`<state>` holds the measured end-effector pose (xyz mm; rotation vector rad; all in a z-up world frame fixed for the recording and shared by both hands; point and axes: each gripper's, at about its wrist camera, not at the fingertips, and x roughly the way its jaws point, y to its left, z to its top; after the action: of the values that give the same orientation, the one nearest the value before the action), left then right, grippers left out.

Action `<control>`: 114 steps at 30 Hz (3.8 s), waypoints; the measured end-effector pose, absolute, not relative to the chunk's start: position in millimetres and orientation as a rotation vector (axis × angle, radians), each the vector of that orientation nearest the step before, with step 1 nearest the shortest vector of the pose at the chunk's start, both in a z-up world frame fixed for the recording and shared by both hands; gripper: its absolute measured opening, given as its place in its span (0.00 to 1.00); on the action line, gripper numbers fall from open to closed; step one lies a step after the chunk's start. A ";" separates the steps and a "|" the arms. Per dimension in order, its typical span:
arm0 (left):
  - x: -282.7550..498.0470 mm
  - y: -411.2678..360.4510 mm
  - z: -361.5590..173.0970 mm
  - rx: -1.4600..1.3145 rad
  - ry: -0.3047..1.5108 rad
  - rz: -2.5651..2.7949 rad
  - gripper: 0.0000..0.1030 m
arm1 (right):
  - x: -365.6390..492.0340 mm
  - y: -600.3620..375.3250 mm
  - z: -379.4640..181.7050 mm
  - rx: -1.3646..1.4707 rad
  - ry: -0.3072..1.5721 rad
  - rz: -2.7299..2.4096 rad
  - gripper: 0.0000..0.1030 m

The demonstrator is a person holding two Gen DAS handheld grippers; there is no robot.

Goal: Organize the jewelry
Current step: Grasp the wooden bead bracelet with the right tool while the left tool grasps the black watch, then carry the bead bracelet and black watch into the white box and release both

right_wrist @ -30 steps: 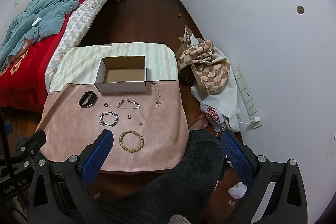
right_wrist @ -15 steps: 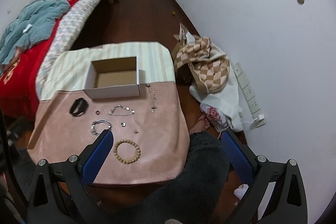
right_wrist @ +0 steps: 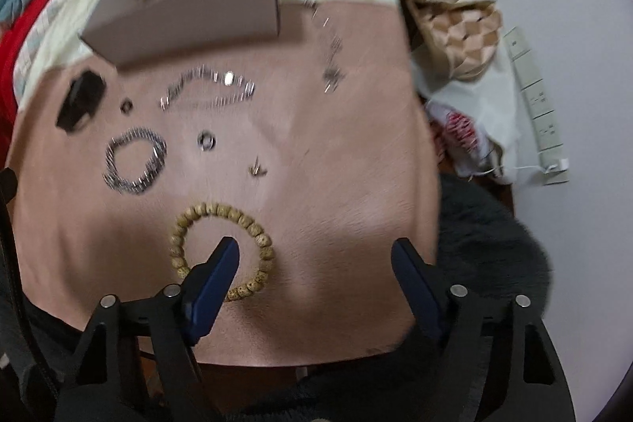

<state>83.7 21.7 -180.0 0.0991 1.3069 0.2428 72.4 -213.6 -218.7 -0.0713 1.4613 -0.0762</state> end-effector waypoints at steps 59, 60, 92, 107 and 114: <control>152.7 20.0 -144.4 -0.063 1.176 -0.087 0.09 | 122.3 -189.1 -142.7 0.110 1.257 0.134 0.09; 155.3 20.1 -134.0 -0.077 1.159 -0.098 0.09 | 124.1 -188.1 -132.0 0.117 1.242 0.148 0.09; 291.2 13.3 -144.5 -0.318 1.253 -0.165 0.70 | 286.4 -177.7 -156.3 0.192 1.329 0.319 0.44; 230.7 30.3 -141.5 -0.036 1.110 0.072 1.00 | 235.5 -185.1 -157.4 -0.041 1.261 0.077 0.98; 205.2 26.3 -126.5 -0.005 1.078 0.089 1.00 | 215.2 -180.2 -142.2 -0.053 1.212 0.051 0.98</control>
<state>205.2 26.3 -126.5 -0.0054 1.0784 0.0888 215.2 -180.2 -142.2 -0.0528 1.2120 0.0513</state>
